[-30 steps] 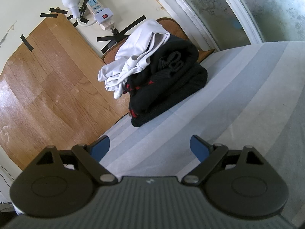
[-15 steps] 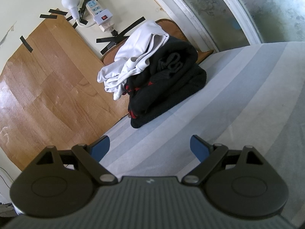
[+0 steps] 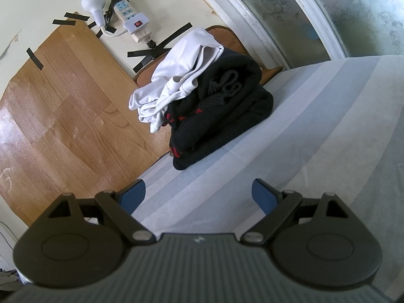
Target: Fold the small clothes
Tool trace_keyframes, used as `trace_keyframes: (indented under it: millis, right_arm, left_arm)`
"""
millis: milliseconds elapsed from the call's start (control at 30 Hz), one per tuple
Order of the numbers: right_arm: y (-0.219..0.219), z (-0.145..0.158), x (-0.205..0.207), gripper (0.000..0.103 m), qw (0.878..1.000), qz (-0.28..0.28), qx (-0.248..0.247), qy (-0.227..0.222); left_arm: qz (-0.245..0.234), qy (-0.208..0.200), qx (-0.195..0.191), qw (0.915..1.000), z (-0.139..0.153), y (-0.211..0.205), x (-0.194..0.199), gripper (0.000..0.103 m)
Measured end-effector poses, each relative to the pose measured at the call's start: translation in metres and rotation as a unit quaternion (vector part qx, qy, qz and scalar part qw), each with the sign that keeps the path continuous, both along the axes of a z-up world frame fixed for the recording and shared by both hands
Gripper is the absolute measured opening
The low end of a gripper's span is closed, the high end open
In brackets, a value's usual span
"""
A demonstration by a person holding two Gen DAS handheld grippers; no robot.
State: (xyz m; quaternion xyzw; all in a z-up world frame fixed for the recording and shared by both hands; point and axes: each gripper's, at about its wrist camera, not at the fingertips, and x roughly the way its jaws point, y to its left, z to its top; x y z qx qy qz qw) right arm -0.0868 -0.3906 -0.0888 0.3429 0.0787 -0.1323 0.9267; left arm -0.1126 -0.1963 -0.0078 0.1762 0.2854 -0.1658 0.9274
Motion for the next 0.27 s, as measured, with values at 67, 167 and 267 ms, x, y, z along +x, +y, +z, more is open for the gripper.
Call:
trace_keyframes:
  millis: [67,167,267]
  right_arm:
    - [-0.0001,0.0,0.0002,0.093,1.0,0.0,0.0,0.0]
    - [-0.0004,0.0,0.0004,0.093,1.0,0.001,0.0,0.0]
    - [-0.0007,0.0,0.0007,0.093,1.0,0.001,0.0,0.0]
  left_arm:
    - [-0.001,0.001,0.001,1.0,-0.0006,0.0002,0.0002,0.103]
    - [-0.003,-0.001,0.0,1.0,-0.0014,0.0004,-0.0009,0.103]
    - [-0.005,0.002,0.0,1.0,-0.0019,-0.0003,-0.0006,0.103]
